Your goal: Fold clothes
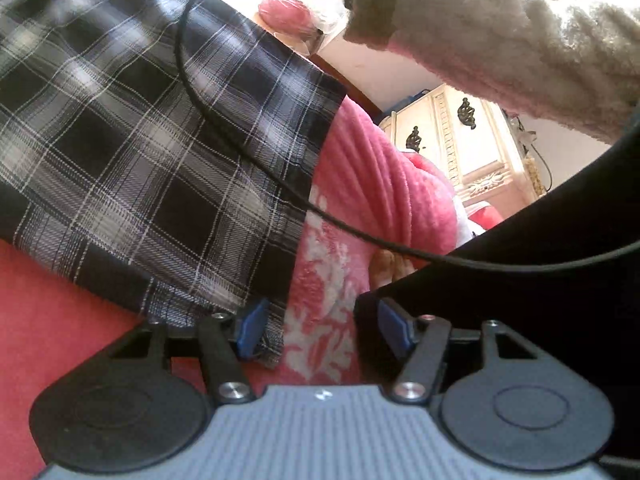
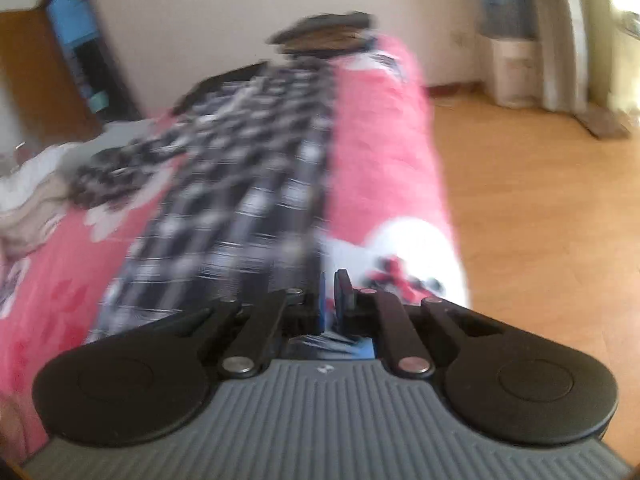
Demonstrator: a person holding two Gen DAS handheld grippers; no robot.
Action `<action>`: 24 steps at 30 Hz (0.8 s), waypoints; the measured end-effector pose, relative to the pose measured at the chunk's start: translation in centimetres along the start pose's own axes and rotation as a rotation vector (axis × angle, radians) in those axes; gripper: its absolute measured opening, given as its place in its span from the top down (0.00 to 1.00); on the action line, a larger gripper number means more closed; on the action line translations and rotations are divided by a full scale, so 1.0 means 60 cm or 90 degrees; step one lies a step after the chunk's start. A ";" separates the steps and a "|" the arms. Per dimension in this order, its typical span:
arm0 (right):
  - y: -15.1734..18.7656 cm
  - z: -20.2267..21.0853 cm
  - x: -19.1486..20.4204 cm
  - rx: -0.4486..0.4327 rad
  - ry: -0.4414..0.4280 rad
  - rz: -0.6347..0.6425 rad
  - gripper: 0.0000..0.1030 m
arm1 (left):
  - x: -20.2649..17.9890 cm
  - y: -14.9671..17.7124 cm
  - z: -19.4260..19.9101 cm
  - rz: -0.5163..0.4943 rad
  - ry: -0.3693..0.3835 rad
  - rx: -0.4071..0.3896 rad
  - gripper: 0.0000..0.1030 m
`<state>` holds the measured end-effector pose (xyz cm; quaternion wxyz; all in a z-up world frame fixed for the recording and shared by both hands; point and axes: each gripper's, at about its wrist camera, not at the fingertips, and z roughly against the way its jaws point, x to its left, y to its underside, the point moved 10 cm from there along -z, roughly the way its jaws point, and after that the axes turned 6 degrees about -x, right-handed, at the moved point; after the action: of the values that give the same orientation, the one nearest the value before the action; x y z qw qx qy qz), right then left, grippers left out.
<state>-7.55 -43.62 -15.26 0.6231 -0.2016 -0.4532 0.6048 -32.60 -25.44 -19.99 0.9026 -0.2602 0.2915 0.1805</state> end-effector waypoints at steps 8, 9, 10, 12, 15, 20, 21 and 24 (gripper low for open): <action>-0.018 -0.110 0.027 0.030 -0.024 0.045 1.00 | -0.002 0.002 -0.003 -0.008 0.011 0.002 0.39; -0.034 -0.104 0.001 0.007 0.002 0.013 1.00 | -0.001 0.001 -0.003 -0.006 0.013 0.001 0.39; -0.050 -0.099 -0.025 -0.015 0.029 -0.018 0.95 | 0.000 0.001 -0.003 -0.005 0.017 0.002 0.39; -0.072 -0.091 -0.031 -0.040 0.025 -0.035 0.95 | 0.004 0.000 -0.003 -0.003 0.024 0.004 0.39; -0.068 -0.124 0.035 -0.003 -0.066 -0.005 0.95 | 0.007 0.000 -0.004 -0.001 0.032 0.010 0.39; -0.087 -0.167 -0.048 -0.029 0.036 -0.113 0.99 | 0.002 0.003 -0.006 -0.019 0.031 0.012 0.39; -0.100 -0.147 -0.077 -0.060 0.059 -0.159 0.93 | 0.001 0.002 -0.005 -0.022 0.031 0.013 0.39; -0.111 -0.082 -0.078 -0.075 0.054 -0.131 0.93 | -0.001 0.003 -0.003 -0.027 0.035 0.015 0.39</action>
<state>0.87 -47.80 -13.95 0.6875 -0.2154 -0.4793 0.5012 -32.78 -25.43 -20.13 0.9008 -0.2608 0.3128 0.1509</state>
